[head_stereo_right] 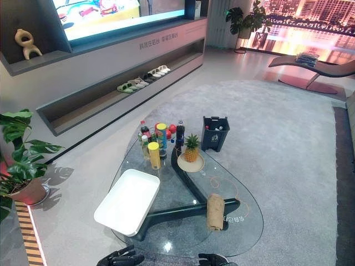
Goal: Wipe the table with a cloth and put it in the basket.
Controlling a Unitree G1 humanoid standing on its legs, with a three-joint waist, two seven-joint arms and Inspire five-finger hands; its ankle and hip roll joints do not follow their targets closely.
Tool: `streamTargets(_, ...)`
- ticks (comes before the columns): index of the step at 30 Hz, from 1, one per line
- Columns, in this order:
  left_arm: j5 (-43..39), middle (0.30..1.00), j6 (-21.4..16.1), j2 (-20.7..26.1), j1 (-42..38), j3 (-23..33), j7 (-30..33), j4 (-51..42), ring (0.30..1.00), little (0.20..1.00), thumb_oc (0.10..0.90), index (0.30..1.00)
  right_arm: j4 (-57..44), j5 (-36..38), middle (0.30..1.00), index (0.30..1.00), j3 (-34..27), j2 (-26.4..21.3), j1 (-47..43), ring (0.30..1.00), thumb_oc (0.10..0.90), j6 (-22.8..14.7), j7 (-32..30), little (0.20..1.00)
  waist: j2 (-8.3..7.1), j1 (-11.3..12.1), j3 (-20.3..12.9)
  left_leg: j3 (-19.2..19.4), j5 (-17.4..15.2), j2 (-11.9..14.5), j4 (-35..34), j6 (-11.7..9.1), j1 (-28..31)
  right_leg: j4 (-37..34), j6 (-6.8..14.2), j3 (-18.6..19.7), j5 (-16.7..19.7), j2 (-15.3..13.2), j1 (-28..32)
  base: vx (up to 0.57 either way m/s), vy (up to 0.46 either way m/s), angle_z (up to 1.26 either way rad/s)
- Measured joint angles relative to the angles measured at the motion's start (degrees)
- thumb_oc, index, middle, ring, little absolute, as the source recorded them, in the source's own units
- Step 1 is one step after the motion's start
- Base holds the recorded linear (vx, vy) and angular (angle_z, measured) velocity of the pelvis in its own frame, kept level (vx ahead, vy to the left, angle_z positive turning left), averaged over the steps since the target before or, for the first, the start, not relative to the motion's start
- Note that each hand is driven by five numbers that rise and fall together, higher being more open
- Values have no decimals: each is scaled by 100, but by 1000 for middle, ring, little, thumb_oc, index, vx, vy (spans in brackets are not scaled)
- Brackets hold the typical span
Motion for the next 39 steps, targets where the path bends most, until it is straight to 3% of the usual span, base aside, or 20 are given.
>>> streamTargets(11, -277, 900, -12, -12, 24, 110, 126, -10, 900, 900, 800, 900, -72, 5, 900, 900, 0, -34, 30, 900, 800, -272, -169, 900, 12, -1, 112, 11, 3, 1, 32, -3, -125, 2, 14, 36, -2, 5, -160, 0, 0, 0)
streamTargets(22, -313, 900, -114, -7, -38, -137, 203, -299, 900, 900, 800, 900, -1219, 242, 900, 900, 138, -123, 112, 900, 800, -522, -899, 900, 163, -13, 530, 44, 126, 13, 53, 13, -530, 68, -20, 95, 60, 25, -602, -56, 0, -2)
streamTargets(26, -421, 900, -108, 1, -213, -208, 296, -364, 900, 900, 800, 900, -1751, 478, 900, 900, 237, -130, -96, 900, 800, -666, -1418, 900, 199, -22, 895, 41, 212, 21, 53, 15, -739, 89, -25, 88, 129, 35, -816, -92, -4, 1)
streamTargets(34, -535, 900, -93, 180, -498, -384, 539, -684, 900, 900, 800, 900, -3028, 604, 900, 900, 242, -179, -407, 900, 800, -856, -2726, 900, 29, -188, 1581, 82, 256, 26, 71, -34, -1060, 198, -13, 108, 170, 32, -1189, -41, -3, -1)
streamTargets(39, -557, 900, -90, 219, -930, -463, 568, -702, 900, 900, 800, 900, -3457, 354, 900, 900, 231, -328, -731, 900, 800, -896, -3719, 900, 5, -288, 2009, 106, 256, 6, 367, -33, -1488, 488, 14, 117, 151, -7, -1602, -39, 4, 0)
